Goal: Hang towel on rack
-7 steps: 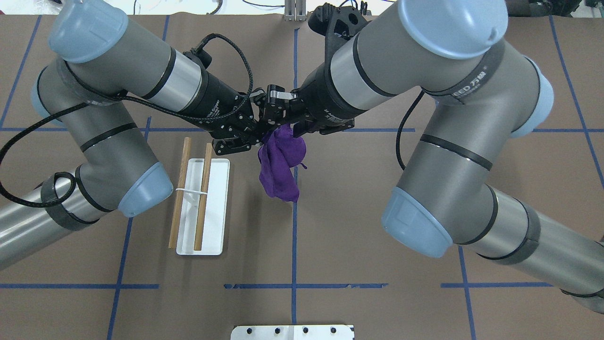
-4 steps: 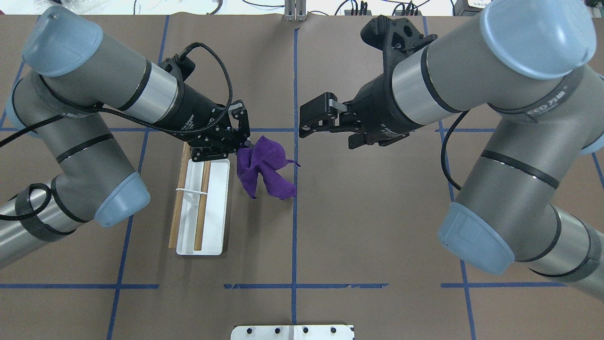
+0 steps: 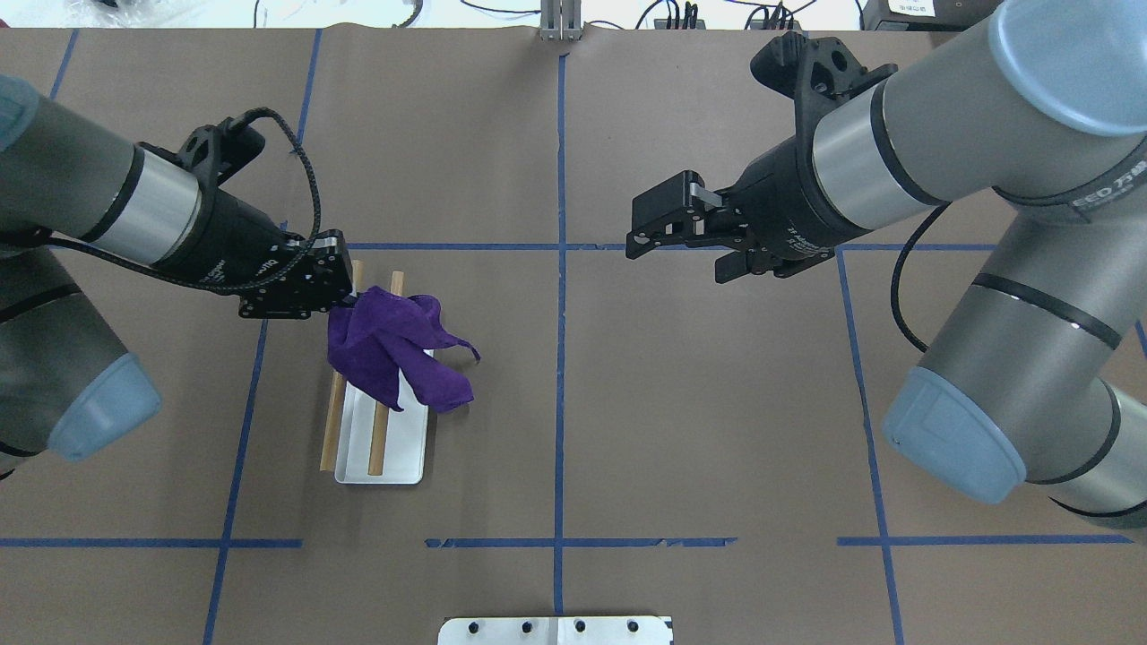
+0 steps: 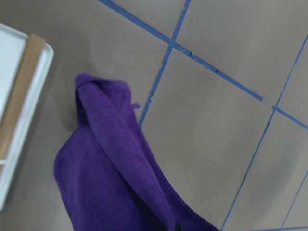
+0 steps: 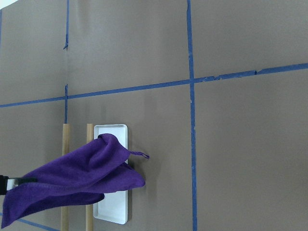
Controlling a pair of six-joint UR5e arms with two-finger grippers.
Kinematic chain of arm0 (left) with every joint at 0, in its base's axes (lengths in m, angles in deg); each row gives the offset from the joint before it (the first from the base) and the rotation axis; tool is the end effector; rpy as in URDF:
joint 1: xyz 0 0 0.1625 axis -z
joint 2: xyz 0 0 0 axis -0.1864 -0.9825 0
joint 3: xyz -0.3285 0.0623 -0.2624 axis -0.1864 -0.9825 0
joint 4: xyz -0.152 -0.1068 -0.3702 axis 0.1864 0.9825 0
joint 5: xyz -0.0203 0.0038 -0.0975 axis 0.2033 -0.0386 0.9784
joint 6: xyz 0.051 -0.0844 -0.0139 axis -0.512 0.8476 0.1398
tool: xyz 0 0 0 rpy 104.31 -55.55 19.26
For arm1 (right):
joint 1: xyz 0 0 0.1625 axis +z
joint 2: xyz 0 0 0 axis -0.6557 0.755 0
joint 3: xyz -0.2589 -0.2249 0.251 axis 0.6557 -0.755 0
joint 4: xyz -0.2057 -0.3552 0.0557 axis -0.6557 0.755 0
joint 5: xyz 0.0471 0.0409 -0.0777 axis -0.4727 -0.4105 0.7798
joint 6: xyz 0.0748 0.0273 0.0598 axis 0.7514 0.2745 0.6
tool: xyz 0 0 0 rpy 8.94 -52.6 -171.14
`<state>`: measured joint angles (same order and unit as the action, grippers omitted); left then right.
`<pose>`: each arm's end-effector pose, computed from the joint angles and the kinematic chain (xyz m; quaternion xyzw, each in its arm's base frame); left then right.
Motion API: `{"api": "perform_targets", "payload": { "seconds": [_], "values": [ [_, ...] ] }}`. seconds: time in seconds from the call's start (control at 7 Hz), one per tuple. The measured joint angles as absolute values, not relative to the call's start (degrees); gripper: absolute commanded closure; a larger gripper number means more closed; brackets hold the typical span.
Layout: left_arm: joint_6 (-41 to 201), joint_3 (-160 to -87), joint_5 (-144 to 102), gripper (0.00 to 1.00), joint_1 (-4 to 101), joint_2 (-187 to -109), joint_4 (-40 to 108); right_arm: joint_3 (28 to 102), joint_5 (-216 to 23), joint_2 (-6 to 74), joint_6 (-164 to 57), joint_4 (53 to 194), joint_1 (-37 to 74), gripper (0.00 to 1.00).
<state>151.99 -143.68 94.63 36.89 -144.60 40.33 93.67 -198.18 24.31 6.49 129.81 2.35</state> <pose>0.3116 -0.4311 0.2597 -0.0672 0.6182 -0.0688 0.7801 -0.3192 -0.4063 0.1265 0.0359 -0.5890 0.0432 0.8062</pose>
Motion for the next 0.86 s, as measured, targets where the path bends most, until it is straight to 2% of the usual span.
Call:
{"api": "perform_targets", "payload": {
  "seconds": [0.43,0.71,0.86],
  "values": [
    [138.07,-141.72,94.93,1.00,40.42,-138.19,40.31,93.93,-198.14,25.32,6.48,129.81,2.50,0.00],
    [135.35,-138.22,94.73,1.00,40.80,-138.08,40.55,93.96,-198.13,26.22,6.42,129.75,2.84,0.00],
    [135.13,-137.14,94.61,0.31,40.75,-138.52,40.61,93.96,-198.13,26.56,6.42,129.75,3.10,0.00]
  ]
}}
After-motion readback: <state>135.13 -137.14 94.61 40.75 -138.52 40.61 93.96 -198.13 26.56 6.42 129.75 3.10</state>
